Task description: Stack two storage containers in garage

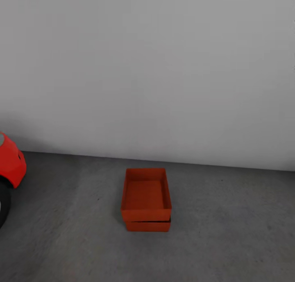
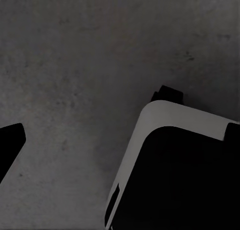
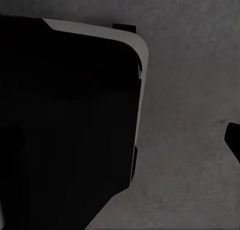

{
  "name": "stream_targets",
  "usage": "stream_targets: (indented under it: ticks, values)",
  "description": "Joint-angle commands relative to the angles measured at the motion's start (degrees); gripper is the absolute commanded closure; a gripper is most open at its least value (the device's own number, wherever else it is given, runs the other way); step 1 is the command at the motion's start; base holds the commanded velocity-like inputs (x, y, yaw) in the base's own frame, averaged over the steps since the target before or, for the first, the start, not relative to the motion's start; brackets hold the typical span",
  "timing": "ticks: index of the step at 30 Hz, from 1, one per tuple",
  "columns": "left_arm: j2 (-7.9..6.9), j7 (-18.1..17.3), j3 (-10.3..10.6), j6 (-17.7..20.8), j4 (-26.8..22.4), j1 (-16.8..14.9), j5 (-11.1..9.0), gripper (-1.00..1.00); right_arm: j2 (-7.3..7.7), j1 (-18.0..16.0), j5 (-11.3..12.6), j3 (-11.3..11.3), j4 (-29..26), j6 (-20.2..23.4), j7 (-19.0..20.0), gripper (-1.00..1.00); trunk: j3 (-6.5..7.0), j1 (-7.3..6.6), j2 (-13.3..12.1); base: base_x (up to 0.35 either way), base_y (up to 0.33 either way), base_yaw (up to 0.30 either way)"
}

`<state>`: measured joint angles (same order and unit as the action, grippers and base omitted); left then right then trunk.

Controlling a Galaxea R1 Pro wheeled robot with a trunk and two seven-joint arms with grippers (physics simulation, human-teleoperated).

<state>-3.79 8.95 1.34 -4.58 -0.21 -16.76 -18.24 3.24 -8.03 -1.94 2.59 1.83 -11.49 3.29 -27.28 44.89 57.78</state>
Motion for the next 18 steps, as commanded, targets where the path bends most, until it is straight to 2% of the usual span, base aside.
stream_targets:
  ticks: [1,18]
  values:
    - [0.01,0.1,0.2,-0.2,0.0,0.0,-0.3,-1.0,0.01,-0.1,-0.2,0.2,0.2,-0.4,0.1,-1.0,0.05,0.0,0.0,0.0,0.0,0.0]
    - [0.01,0.1,0.2,-0.2,0.0,0.0,-0.3,-1.0,0.01,-0.1,-0.3,0.3,0.2,-0.6,0.0,-1.0,1.65,0.0,0.0,0.0,0.0,0.0]
